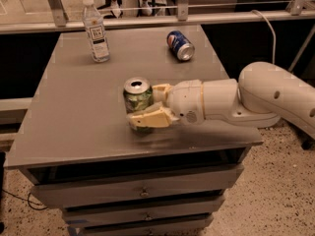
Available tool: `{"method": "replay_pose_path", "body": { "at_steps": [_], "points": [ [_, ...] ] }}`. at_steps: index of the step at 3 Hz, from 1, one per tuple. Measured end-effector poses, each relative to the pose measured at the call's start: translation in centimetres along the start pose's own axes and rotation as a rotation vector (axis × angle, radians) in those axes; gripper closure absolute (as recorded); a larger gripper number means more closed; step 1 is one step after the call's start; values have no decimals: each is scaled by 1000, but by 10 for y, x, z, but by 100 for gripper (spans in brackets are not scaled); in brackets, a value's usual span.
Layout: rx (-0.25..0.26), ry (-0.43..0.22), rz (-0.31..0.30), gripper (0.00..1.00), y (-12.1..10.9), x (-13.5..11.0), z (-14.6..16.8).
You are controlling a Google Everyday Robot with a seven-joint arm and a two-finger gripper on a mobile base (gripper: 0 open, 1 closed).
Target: Move green can near blue plastic bottle
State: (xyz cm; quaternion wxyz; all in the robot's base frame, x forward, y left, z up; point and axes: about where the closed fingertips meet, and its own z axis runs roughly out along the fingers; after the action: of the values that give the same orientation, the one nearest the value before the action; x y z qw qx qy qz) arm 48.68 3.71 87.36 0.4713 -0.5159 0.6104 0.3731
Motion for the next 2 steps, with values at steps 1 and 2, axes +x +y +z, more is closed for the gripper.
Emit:
{"method": "replay_pose_path", "body": {
  "at_steps": [1, 2],
  "points": [
    [72, 27, -69, 87, -29, -25, -35],
    [82, 23, -80, 100, -33, -32, -38]
  ]
}}
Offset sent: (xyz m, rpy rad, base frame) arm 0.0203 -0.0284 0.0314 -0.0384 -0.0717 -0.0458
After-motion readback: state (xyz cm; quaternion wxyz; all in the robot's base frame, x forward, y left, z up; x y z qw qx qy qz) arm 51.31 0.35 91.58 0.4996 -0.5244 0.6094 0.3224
